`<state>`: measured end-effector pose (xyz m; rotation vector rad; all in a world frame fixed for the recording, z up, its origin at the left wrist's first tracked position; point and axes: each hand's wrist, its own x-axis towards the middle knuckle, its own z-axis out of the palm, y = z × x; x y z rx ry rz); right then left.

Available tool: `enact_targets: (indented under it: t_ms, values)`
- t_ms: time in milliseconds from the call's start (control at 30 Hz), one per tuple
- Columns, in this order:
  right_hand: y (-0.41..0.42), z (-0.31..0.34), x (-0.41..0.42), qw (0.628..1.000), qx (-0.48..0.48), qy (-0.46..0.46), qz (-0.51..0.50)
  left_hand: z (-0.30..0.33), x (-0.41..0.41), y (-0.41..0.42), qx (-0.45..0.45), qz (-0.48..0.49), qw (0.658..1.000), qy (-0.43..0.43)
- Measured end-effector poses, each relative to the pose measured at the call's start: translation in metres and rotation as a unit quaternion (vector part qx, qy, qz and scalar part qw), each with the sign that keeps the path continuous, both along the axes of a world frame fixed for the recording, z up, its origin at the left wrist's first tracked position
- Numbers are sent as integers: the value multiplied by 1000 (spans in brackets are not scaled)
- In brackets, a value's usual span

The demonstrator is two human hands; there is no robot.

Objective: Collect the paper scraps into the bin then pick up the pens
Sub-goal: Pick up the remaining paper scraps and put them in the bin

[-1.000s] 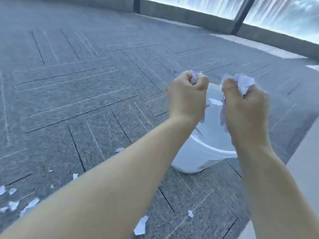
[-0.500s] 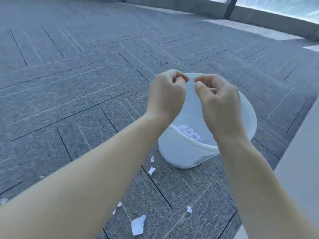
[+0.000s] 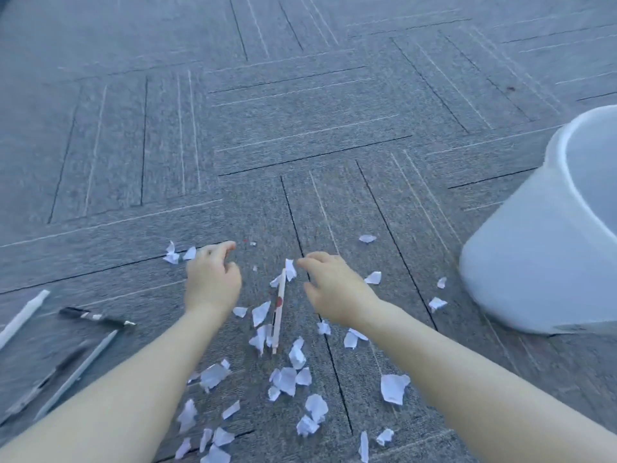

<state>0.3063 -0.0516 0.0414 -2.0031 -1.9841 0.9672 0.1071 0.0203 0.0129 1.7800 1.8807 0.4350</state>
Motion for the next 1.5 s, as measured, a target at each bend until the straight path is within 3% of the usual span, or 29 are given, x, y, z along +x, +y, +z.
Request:
enact_targets:
  t_ms: [133, 267, 433, 633, 733, 900, 1033, 1133, 1233, 1367, 1500]
  values:
    - [14, -40, -5, 996, -39, -81, 14, -27, -48, -10, -112, -81, 985, 105]
    - [20, -59, -7, 995, -45, -76, 43, -34, -41, -11, -131, -143, 980, 53]
    - [30, -65, -19, 987, -2, -97, 129, -38, -25, -19, -64, -233, 969, 48]
    - [9, -72, -21, 976, 155, -142, 63, -46, -46, -62, 49, -324, 944, 24]
    - [-22, -75, -24, 968, 193, -125, 100, -50, -61, -85, 79, -380, 921, 8]
    - [-12, -64, -22, 968, 204, -137, 48, -49, -72, -79, 75, -292, 954, 0]
    - [37, -62, -39, 972, 85, -205, 76, -44, -59, -70, 27, -372, 920, 119]
    - [52, -62, -47, 975, 66, -163, 133, -44, -54, -64, 35, -370, 911, 180]
    - [47, -61, -34, 963, 82, -156, 203, -46, -58, -63, 47, -340, 927, 151]
    - [23, -61, -4, 955, 86, -151, 240, -51, -79, -81, 96, -373, 915, 116]
    - [-18, -59, 8, 959, 107, -91, 245, -49, -84, -100, 120, -309, 942, 45]
